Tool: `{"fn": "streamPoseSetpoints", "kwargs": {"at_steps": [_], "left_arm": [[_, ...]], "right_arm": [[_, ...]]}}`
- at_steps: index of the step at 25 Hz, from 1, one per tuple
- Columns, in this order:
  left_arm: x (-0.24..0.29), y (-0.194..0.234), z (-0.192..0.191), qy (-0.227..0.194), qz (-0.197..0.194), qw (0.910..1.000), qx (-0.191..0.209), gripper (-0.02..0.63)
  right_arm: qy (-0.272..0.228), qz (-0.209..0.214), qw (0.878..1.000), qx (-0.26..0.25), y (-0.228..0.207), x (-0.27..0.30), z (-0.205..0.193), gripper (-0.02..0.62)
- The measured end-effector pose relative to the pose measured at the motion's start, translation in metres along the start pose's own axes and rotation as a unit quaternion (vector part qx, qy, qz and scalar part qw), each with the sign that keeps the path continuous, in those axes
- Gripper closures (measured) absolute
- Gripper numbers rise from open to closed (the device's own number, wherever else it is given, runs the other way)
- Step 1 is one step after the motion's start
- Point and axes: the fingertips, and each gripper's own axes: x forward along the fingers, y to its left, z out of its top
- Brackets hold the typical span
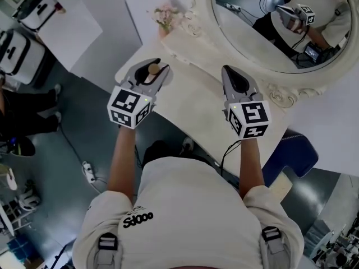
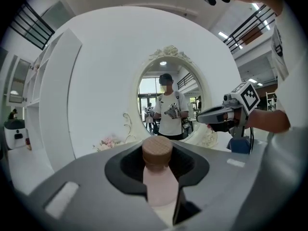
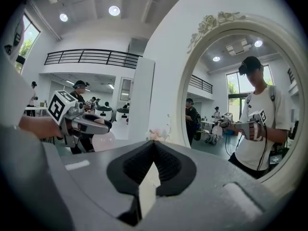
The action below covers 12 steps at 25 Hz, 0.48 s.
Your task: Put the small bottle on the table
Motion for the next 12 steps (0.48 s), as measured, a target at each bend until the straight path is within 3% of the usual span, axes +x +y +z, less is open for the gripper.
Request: {"fn": "streamPoseSetpoints", "kwargs": {"at_steps": [12], "left_arm": [[0.091,0.068,-0.016,0.001,-0.074,0.9972,-0.012,0.469]], "right_arm": [[0.033,-0.107,0.993,0.045,-0.047,0.055,-0.013,0.593]]}}
